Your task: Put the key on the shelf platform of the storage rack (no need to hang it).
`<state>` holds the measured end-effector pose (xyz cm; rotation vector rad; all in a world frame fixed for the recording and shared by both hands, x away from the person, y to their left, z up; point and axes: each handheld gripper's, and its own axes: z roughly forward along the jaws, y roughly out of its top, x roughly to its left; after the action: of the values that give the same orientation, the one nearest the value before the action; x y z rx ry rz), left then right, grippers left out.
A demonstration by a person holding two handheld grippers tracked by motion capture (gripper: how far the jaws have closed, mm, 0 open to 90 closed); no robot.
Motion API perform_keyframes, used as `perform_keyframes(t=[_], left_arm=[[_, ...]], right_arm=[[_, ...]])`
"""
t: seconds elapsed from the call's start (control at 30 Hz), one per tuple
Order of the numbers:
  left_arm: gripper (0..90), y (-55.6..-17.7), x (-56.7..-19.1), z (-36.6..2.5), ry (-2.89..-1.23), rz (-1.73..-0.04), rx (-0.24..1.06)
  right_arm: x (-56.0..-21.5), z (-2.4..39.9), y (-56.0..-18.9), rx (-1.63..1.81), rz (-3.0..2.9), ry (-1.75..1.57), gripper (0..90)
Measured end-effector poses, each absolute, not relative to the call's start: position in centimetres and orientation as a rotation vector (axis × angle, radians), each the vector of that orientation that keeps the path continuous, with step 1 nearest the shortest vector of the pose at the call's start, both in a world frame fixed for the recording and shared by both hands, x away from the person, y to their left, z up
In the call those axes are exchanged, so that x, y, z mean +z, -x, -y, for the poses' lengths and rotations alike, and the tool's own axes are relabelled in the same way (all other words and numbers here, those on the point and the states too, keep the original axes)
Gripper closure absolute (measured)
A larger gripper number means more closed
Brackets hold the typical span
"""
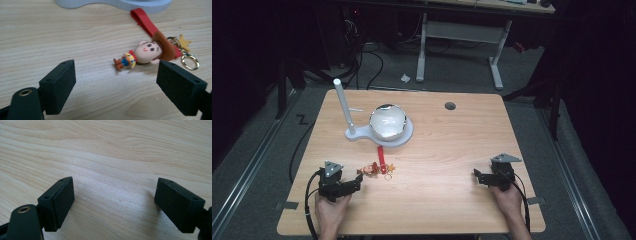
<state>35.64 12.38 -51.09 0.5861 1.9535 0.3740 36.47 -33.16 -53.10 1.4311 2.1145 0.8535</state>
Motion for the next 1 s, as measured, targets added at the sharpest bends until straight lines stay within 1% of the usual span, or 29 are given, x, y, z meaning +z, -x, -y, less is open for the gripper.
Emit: perform_keyframes(t=[0.13, 0.17, 0.4, 0.6, 1.0], left_arm=[[15.4, -35.4, -50.8, -11.6, -0.589, -1.949, 0.350], [15.4, -35.3, -50.7, -11.4, -0.625, -1.929, 0.339], [14.9, -35.4, -50.5, -9.5, -0.663, -1.923, 0.314], [13.7, -35.8, -50.7, -8.1, -0.711, -1.917, 0.317], [14.5, -37.2, -51.3, -6.5, -0.797, -1.910, 0.329]], right_arm=[[-53.1, 33.2, -36.5, 0.854, -2.114, -1.431, 16.1], [-53.1, 33.2, -36.5, 0.853, -2.114, -1.431, 16.1], [-53.1, 33.2, -36.5, 0.854, -2.114, -1.432, 16.1], [-53.1, 33.1, -36.5, 0.854, -2.114, -1.432, 16.1], [-53.1, 33.2, -36.5, 0.854, -2.114, -1.431, 16.1]])
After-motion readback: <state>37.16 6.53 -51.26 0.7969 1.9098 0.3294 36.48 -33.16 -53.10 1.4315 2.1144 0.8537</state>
